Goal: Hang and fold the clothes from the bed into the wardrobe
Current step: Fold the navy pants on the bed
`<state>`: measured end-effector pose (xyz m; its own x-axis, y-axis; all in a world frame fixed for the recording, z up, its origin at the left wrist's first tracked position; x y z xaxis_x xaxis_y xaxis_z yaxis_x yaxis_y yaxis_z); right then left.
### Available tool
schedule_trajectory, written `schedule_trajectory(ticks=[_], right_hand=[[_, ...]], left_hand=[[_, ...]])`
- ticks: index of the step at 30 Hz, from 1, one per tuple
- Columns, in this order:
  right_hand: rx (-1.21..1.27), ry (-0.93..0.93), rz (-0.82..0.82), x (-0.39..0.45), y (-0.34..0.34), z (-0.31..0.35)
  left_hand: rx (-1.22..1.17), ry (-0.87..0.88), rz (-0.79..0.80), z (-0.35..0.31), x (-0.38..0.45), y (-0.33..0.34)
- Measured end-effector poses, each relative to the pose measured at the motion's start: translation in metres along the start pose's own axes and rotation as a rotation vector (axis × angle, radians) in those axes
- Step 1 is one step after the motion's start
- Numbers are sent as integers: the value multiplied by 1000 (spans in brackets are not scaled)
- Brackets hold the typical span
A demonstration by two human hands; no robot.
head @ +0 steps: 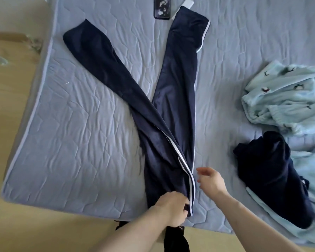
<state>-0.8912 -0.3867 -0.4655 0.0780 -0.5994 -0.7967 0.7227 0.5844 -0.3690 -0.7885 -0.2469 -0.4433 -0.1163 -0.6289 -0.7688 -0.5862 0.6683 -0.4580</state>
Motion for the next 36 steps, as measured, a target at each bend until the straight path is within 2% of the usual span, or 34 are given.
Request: schedule_trajectory(ticks=[1, 3, 6, 9, 12, 15, 18, 20, 23, 25, 28, 31, 33, 36], right_hand=[[-31, -11, 21, 1, 4, 1], [-96, -55, 59, 2, 13, 3], [-126, -159, 77, 3, 26, 16], [-170, -279, 79, 11, 41, 35], [-183, -322, 78, 27, 59, 54], [-190, -332, 91, 42, 76, 64], [-188, -330, 71, 57, 85, 64], [-169, -322, 64, 67, 89, 61], [-64, -314, 146, 70, 91, 54], [39, -303, 190, 68, 86, 51], [178, -247, 171, 69, 72, 48], [192, -141, 118, 76, 57, 46], [175, -99, 86, 81, 50, 46], [69, -55, 21, 87, 40, 45]], left_hand=[[-66, -24, -27, 7, 3, -2], [-217, -149, -208, 28, 8, -19], [-471, -375, -508, 77, 20, -69], [-664, -582, -689, 139, 37, -132], [-814, -713, -778, 192, 58, -186], [-1005, -810, -766, 221, 79, -219], [-1218, -778, -729, 229, 100, -243], [-1268, -767, -786, 233, 109, -264], [-1235, -778, -978, 227, 109, -304], [-1163, -717, -1108, 217, 108, -335], [-842, -639, -1205, 192, 112, -383], [-430, -542, -1250, 147, 124, -419], [-274, -449, -1220, 110, 139, -428], [-285, -271, -940, 72, 171, -424]])
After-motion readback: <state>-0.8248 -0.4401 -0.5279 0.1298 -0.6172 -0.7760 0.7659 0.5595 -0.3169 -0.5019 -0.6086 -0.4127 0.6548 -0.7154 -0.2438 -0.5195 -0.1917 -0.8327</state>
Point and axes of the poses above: each hand's wrist, its own x-axis towards the middle knuckle, its own y-axis out of the palm, z = x × y, the point moved 2 cm from there along x, towards the middle knuckle, and after that the axes turned 13 degrees about x, right-handed, at the moved point
